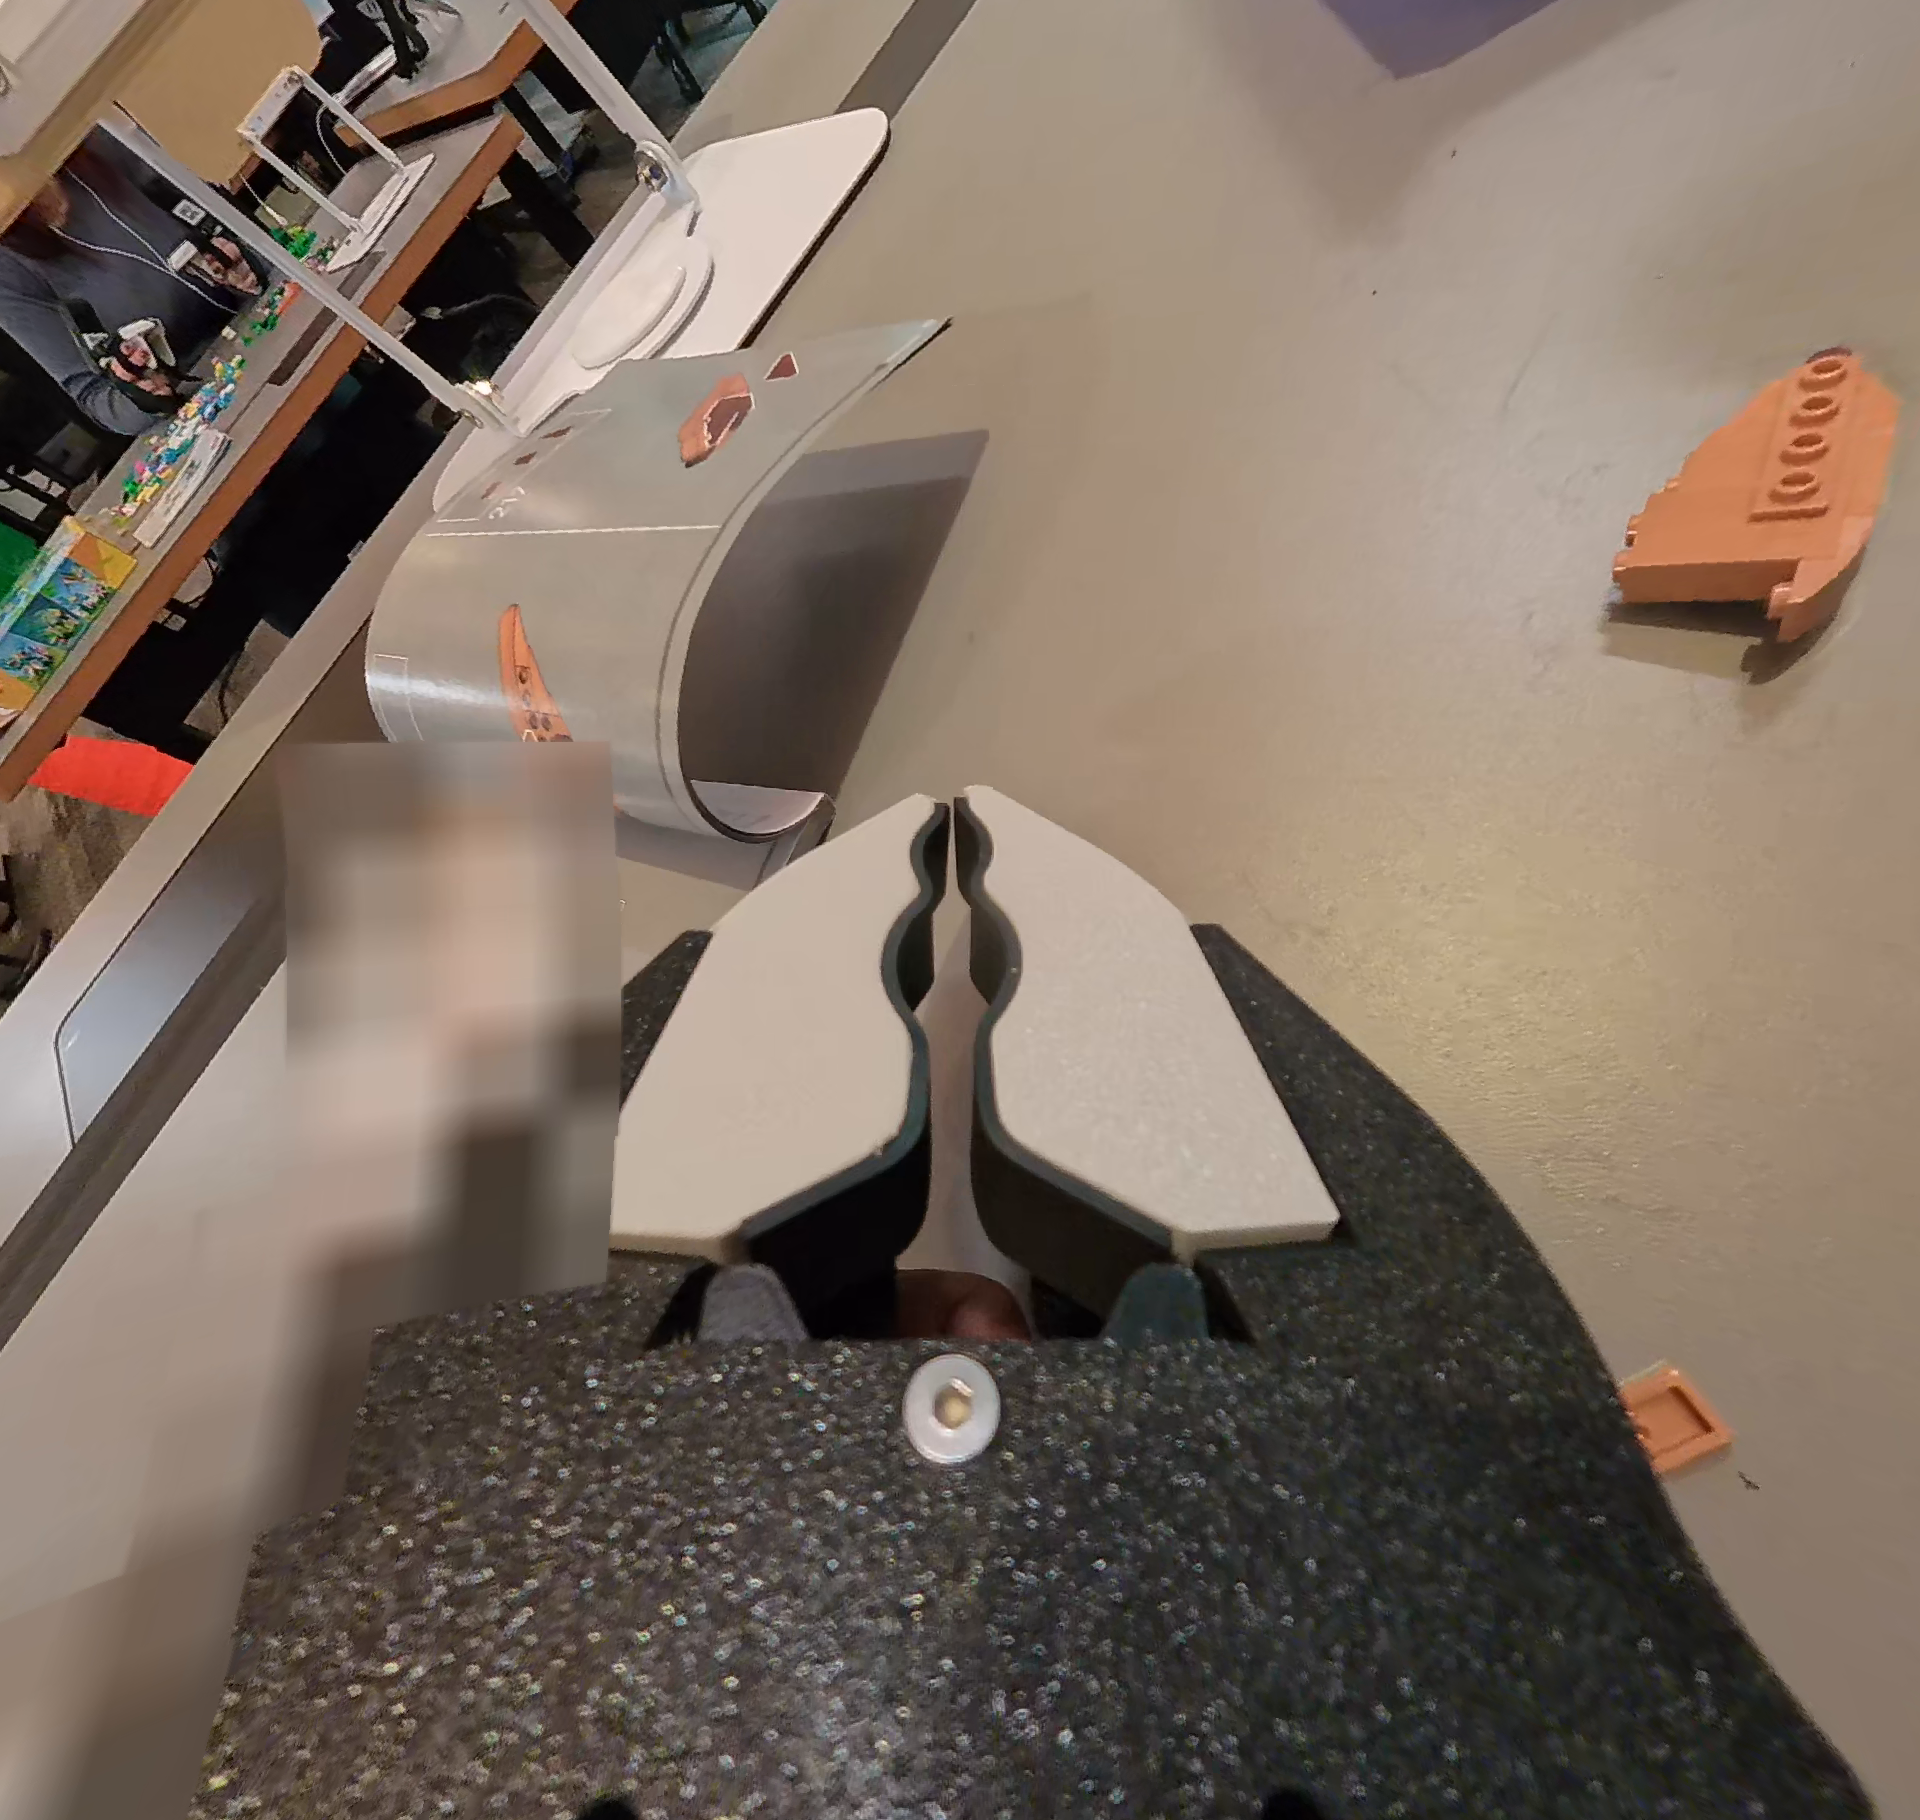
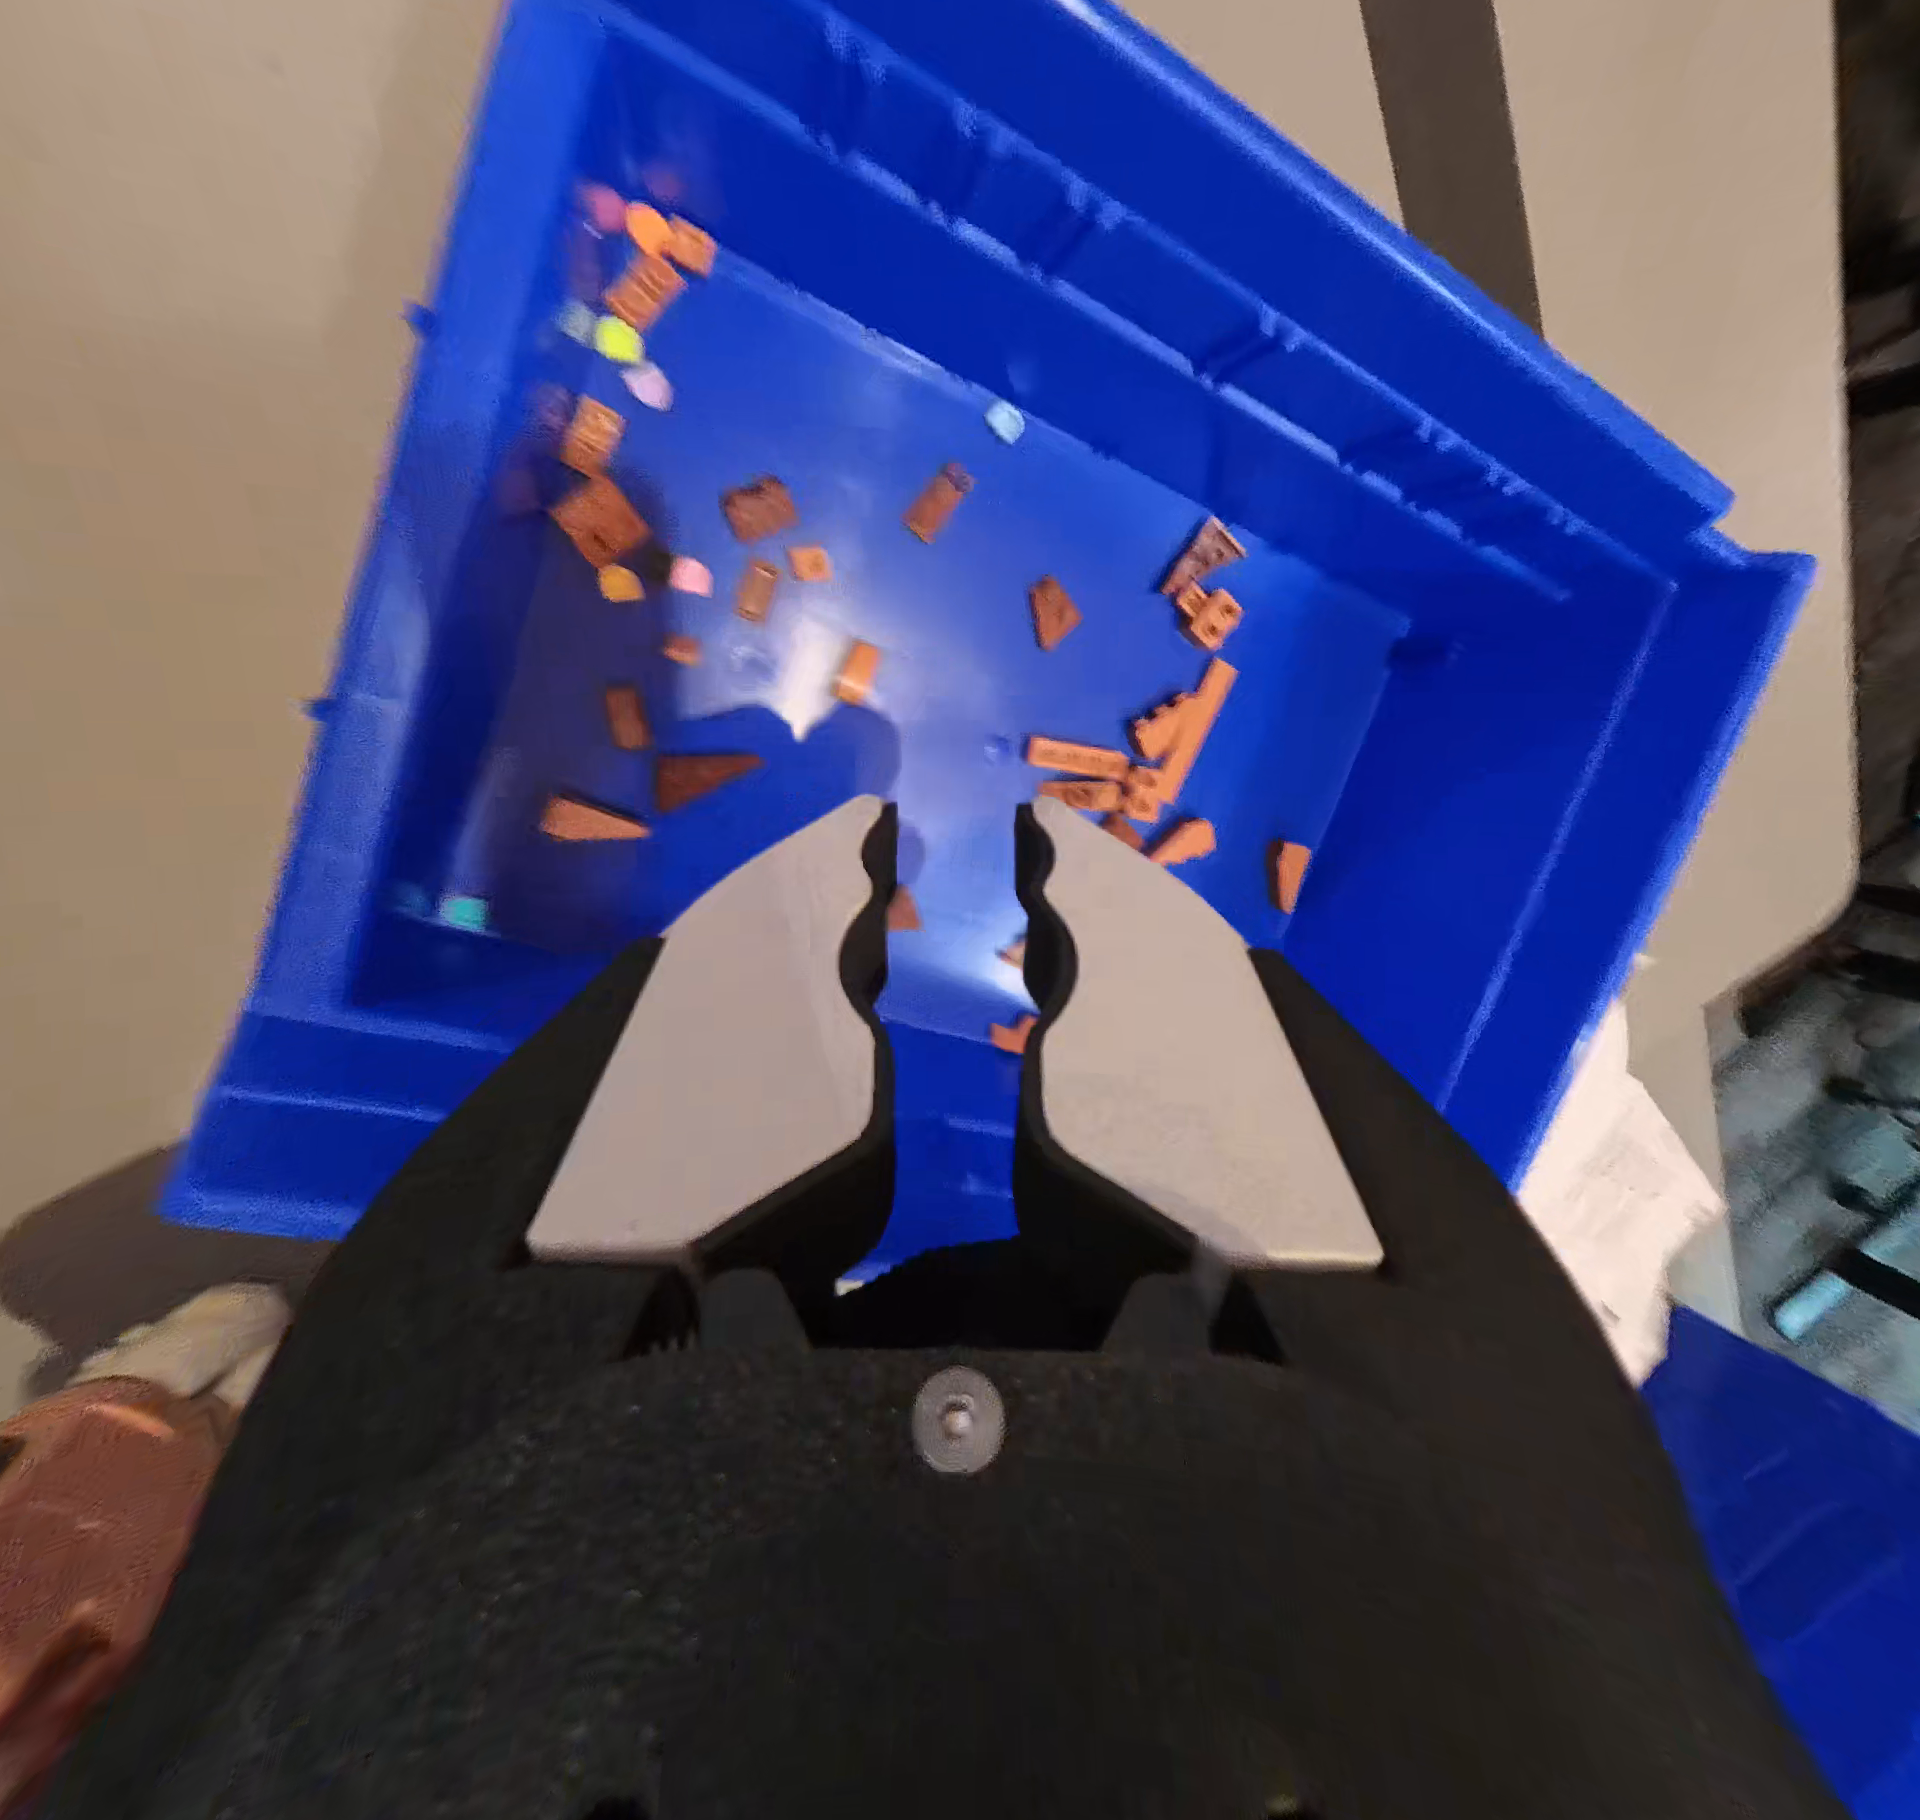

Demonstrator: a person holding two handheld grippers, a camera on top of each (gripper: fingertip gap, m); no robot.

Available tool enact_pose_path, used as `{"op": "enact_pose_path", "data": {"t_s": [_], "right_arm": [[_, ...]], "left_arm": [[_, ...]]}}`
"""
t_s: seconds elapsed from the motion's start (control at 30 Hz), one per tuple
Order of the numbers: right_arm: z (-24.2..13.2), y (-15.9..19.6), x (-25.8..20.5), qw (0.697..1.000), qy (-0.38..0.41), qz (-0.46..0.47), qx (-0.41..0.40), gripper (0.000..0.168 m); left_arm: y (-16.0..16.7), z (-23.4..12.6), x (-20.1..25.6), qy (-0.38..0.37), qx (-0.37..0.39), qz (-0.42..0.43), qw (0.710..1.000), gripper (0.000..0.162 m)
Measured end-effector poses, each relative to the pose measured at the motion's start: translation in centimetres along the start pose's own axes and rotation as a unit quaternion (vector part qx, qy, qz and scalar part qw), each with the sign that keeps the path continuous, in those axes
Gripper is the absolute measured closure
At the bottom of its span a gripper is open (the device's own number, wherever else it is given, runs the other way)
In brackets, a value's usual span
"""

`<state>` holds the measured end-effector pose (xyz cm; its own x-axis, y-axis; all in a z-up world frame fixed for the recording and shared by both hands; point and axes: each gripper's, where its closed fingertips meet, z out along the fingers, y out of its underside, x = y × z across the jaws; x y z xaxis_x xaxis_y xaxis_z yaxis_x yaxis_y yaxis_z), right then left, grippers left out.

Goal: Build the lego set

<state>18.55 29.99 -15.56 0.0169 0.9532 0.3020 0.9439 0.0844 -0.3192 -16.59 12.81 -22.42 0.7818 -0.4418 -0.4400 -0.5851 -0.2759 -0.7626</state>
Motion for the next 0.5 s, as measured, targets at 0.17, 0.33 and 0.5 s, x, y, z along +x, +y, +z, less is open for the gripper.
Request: {"op": "enact_pose_path", "data": {"t_s": [0.17, 0.33, 0.5], "right_arm": [[-1.1, 2.8, 4.2, 0.997, 0.056, 0.012, -0.042, 0.147], [-1.4, 5.0, 6.0, 0.996, 0.063, 0.024, -0.061, 0.147], [-0.4, 5.8, 6.3, 0.996, 0.052, 0.025, -0.074, 0.147]], "left_arm": [[0.1, 0.0, -0.1, 0.001, 0.000, -0.003, 1.000, 0.161], [0.1, 0.0, 0.0, 0.002, -0.004, 0.001, 1.000, 0.161], [0.2, 0.1, 0.0, 0.003, -0.005, 0.000, 1.000, 0.161]]}}
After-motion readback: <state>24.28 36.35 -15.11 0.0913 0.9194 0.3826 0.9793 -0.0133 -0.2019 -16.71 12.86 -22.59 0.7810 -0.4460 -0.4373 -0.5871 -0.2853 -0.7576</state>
